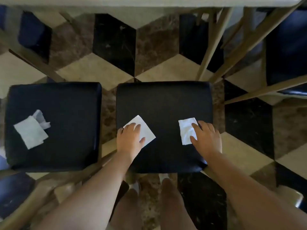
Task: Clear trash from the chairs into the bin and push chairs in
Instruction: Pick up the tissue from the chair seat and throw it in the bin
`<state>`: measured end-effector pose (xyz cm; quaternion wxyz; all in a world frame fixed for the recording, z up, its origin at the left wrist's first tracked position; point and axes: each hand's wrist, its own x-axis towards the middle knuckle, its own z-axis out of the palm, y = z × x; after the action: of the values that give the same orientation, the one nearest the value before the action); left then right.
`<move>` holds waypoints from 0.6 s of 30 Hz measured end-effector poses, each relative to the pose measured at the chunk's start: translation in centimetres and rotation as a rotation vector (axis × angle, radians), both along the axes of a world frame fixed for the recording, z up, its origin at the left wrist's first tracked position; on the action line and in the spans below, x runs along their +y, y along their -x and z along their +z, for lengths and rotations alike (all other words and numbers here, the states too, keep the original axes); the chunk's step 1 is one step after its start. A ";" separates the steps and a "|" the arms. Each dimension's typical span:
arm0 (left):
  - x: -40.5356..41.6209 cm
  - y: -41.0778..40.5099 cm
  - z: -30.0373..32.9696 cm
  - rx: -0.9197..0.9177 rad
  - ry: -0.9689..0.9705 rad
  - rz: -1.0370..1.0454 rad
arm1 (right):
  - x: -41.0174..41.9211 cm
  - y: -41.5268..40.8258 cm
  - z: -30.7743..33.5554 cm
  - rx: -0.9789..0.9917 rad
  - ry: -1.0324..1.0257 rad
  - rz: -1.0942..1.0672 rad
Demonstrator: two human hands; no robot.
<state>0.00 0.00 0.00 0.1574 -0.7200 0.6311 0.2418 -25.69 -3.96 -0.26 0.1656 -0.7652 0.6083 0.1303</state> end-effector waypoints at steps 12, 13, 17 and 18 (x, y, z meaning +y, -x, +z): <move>2.2 0.1 -8.4 0.052 0.147 0.007 | 1.3 0.9 -8.7 0.028 -0.042 0.110; 2.3 0.1 -8.5 0.076 0.166 0.013 | 1.4 0.9 -8.9 -0.008 -0.038 0.111; 1.9 0.1 -8.5 0.131 0.202 0.063 | 1.0 0.7 -8.7 -0.116 -0.067 0.083; 1.8 0.1 -8.4 0.135 0.209 0.066 | 0.8 0.6 -8.5 -0.128 -0.085 0.063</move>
<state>-0.06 1.80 -8.42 0.0307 -0.7350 0.6378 0.2279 -26.25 -3.18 -8.79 0.2322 -0.7832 0.5659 0.1117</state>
